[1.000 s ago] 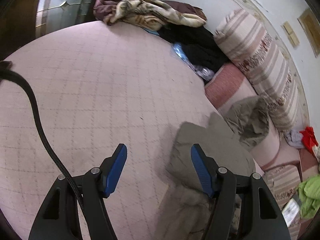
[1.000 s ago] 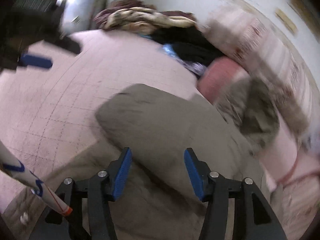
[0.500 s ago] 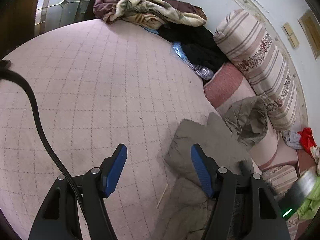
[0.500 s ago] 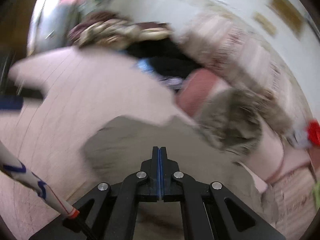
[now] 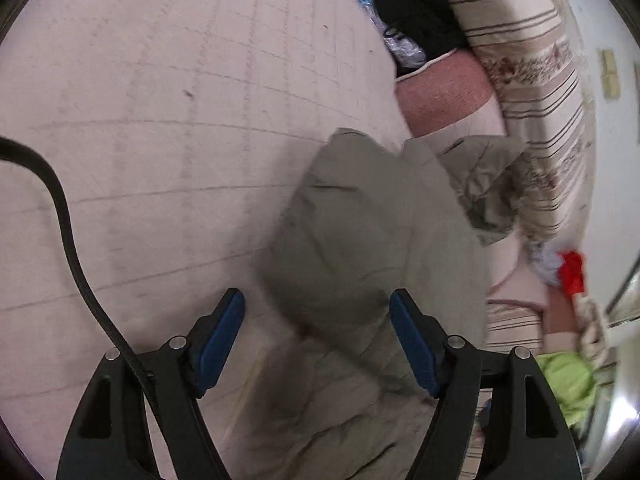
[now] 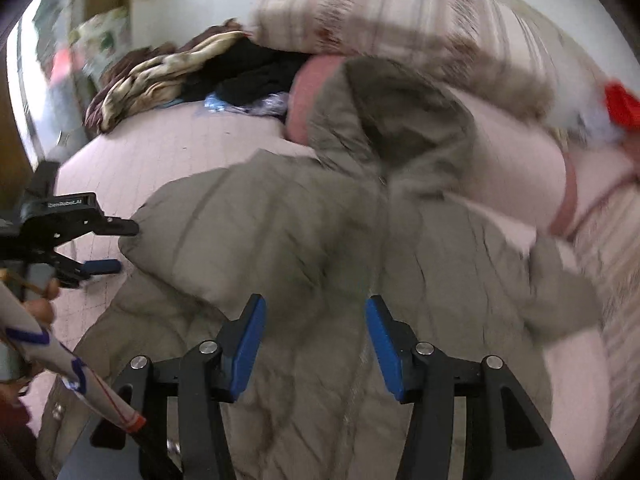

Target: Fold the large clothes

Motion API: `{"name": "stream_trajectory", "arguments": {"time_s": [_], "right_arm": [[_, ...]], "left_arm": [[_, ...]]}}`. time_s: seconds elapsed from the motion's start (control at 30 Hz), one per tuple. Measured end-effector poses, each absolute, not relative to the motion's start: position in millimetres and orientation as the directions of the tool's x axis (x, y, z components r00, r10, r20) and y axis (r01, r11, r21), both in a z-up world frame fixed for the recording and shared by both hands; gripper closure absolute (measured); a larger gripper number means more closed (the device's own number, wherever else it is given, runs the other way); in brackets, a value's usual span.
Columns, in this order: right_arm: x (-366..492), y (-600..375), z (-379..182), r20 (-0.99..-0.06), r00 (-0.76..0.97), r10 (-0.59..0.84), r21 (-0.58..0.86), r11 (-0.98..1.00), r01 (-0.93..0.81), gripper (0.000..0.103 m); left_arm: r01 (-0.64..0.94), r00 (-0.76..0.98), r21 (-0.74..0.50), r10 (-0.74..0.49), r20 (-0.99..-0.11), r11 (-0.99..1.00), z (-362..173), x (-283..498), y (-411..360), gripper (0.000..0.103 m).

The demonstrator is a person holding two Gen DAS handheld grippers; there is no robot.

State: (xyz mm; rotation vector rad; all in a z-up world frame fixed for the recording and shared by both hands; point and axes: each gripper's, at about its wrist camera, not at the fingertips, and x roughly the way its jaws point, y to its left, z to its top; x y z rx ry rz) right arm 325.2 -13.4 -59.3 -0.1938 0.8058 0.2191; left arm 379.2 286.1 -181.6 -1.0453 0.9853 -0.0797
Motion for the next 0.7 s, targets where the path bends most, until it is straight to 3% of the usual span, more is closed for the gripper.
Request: {"name": "stream_trajectory", "arguments": {"time_s": [0.07, 0.1, 0.2, 0.47, 0.7], "right_arm": [[320.3, -34.3, -63.1, -0.732, 0.672, 0.112, -0.066, 0.97, -0.234, 0.047], [316.1, -43.4, -64.6, -0.729, 0.676, 0.105, -0.065, 0.973, -0.221, 0.047], [308.0, -69.3, -70.4, -0.717, 0.694, 0.068, -0.081, 0.98, -0.179, 0.047], [304.1, -153.5, -84.3, -0.705, 0.708, 0.044, 0.007, 0.998, -0.055, 0.048], [298.6, -210.0, -94.3, -0.699, 0.712, 0.064, 0.115, 0.993, 0.024, 0.049]], "left_arm": [[-0.348, 0.613, -0.781, -0.504, -0.608, 0.519, -177.9, 385.4, 284.3, 0.035], [-0.348, 0.618, -0.776, -0.493, -0.612, 0.527, -174.1, 388.0, 282.7, 0.053], [-0.329, 0.615, -0.744, -0.465, -0.636, 0.581, -153.6, 394.4, 271.2, 0.079], [-0.221, 0.649, -0.489, -0.247, -0.719, 0.844, -58.7, 395.9, 196.9, 0.084], [-0.054, 0.621, -0.478, -0.345, -0.704, 0.877, -25.9, 411.0, 102.6, 0.085]]}}
